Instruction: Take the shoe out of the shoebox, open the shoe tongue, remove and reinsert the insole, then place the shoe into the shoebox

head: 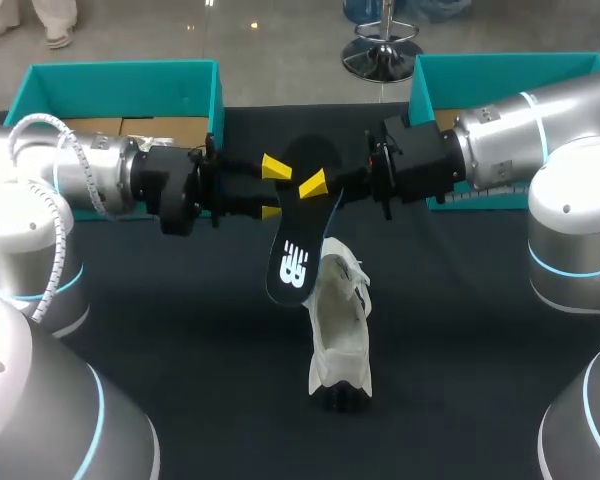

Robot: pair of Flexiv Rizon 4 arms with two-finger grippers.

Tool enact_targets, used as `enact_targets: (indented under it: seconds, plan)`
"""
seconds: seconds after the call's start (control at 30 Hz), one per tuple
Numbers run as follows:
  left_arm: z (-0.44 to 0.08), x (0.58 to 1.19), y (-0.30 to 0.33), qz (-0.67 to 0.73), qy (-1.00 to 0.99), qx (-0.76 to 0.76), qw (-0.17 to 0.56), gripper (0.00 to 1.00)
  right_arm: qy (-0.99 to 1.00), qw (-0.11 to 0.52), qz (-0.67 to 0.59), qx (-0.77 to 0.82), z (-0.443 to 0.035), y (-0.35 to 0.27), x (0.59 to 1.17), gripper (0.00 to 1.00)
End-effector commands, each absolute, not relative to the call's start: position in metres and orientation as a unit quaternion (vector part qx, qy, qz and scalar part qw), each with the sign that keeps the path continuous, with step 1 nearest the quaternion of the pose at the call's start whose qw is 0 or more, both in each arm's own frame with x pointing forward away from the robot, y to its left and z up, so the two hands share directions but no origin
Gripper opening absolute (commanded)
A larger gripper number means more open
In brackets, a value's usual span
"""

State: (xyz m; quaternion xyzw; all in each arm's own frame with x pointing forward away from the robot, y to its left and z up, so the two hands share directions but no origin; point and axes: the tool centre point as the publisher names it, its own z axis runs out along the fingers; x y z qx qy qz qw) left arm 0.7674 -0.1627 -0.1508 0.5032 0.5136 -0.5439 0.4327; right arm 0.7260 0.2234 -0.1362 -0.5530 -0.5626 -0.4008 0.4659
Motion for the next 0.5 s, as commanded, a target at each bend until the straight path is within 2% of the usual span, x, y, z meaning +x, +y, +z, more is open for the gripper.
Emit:
enact_targets:
  seconds: [0.03, 0.2, 0.3, 0.4, 0.5]
  plan:
    - [-0.151, 0.768, -0.1667, -0.544, 0.516, 0.501, 0.433, 0.44, -0.563, 0.465, -0.4, -0.554, -0.1363, 0.2253, 0.7261, 0.0]
    - [-0.1499, 0.7674, -0.1684, -0.544, 0.516, 0.501, 0.433, 0.41, -0.563, 0.465, -0.4, -0.554, -0.1363, 0.2253, 0.7261, 0.0]
    - [-0.1499, 0.7674, -0.1695, -0.546, 0.516, 0.498, 0.433, 0.32, -0.563, 0.465, -0.4, -0.554, -0.1363, 0.2253, 0.7261, 0.0]
    - [-0.1495, 0.7658, -0.1711, -0.547, 0.517, 0.496, 0.433, 0.0, -0.563, 0.465, -0.4, -0.554, -0.1363, 0.2253, 0.7261, 0.0]
    - [-0.1483, 0.7637, -0.1719, -0.548, 0.517, 0.496, 0.432, 0.0, -0.563, 0.465, -0.4, -0.554, -0.1363, 0.2253, 0.7261, 0.0]
